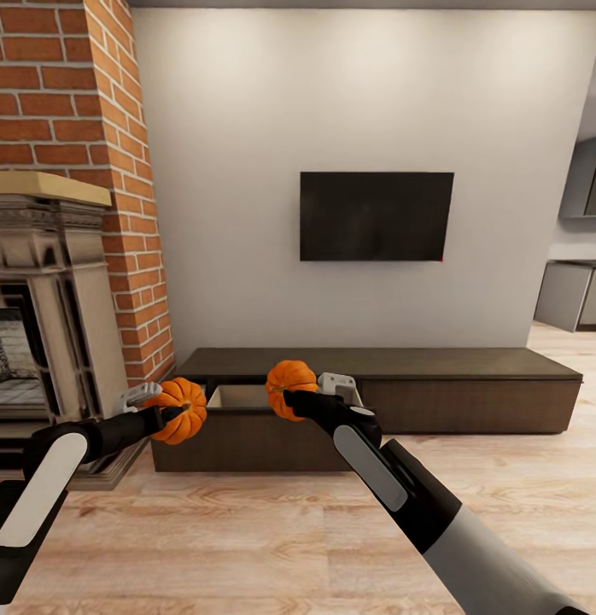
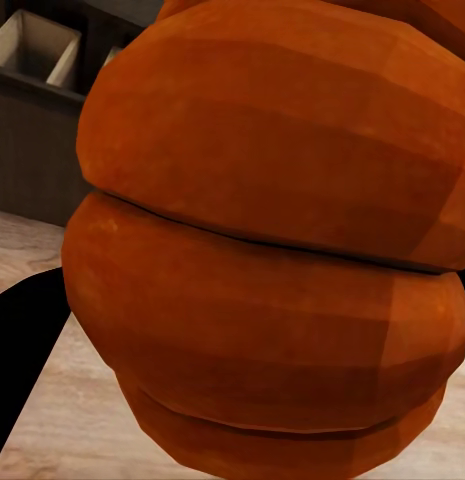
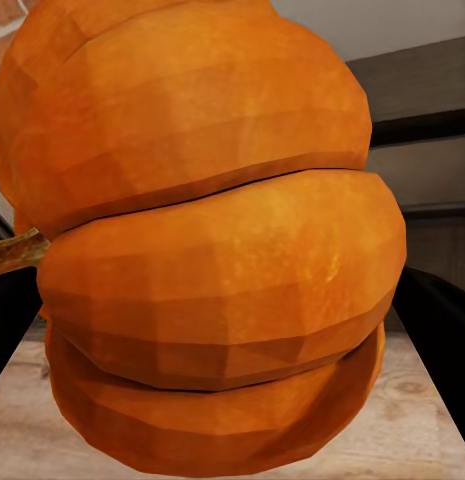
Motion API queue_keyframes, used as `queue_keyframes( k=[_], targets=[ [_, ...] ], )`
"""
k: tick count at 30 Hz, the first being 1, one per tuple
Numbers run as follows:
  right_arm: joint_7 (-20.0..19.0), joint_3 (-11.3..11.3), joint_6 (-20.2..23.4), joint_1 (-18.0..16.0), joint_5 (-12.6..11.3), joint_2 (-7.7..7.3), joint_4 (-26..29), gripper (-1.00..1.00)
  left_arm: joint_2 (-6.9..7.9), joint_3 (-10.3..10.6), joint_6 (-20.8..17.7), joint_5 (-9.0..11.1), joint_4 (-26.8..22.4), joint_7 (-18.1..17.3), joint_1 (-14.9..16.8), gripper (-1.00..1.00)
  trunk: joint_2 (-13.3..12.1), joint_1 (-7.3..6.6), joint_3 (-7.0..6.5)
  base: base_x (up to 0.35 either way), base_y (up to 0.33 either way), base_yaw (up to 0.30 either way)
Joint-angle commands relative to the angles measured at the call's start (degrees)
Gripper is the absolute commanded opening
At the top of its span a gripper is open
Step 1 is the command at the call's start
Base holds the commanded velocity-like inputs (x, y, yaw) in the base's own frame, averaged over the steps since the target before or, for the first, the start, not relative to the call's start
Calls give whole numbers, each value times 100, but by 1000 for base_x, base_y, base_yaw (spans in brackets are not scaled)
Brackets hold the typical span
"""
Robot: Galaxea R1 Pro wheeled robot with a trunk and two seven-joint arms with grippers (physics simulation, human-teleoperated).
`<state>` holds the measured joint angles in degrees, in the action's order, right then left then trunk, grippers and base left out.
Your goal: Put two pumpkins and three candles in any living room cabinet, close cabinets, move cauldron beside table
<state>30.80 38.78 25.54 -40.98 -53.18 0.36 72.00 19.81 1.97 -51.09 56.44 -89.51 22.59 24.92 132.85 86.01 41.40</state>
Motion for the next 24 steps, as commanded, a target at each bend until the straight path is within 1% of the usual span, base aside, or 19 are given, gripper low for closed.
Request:
queue_keyframes(
  k=[1, 24],
  targets=[
    [49, 7, 10, -6, -44, -1, 7, -100, 2, 11, -6, 58, -5, 62, 5, -100, -38, -24, -1, 0, 0, 0],
    [49, 7, 13, -6, -51, -1, 7, -100, -4, 14, -6, 57, -5, 62, 5, -100, -960, -529, -197, 0, 0, 0]
  ],
)
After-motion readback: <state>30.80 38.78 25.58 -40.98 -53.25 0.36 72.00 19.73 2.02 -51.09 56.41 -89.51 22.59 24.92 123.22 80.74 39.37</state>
